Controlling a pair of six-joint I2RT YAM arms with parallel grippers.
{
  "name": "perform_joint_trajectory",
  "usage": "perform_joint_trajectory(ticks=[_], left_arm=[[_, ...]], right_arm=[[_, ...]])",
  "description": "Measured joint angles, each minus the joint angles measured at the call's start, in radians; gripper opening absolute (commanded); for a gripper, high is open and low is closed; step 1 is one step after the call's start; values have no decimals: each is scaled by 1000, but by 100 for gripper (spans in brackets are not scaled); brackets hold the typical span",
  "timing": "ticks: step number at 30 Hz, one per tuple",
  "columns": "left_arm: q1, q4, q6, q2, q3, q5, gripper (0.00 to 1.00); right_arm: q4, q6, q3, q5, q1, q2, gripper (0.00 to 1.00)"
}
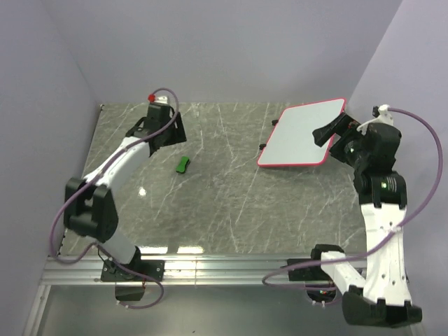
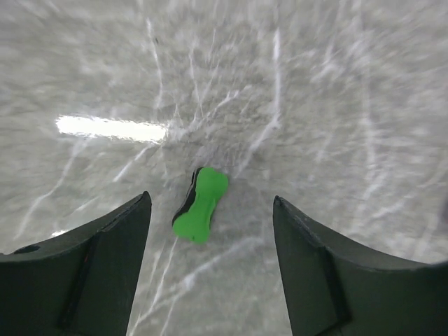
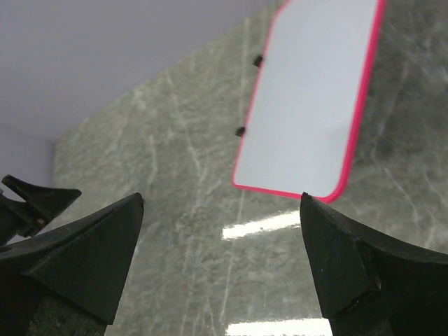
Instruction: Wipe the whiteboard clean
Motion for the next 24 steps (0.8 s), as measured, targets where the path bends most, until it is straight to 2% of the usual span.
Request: perform_joint_trajectory(ticks=[6,10,20,21,24], left_arm=[[0,-80,3,-269,-1,-13,73],[-1,-145,6,-373,3,-28,72],[-1,-195,6,-411,-12,-63,74],[-1,-195,6,-413,-12,-63,79],[-3,-196,9,-418,-12,-72,77]], right_arm=[[109,11,-76,-103,3,-142,100],[164,22,-87,-149,5,-140,100],[204,32,-100,-188,45,-13,100],[204,29,-100,-188,52,-12,100],[204,19,-100,-185,69,-12,100]])
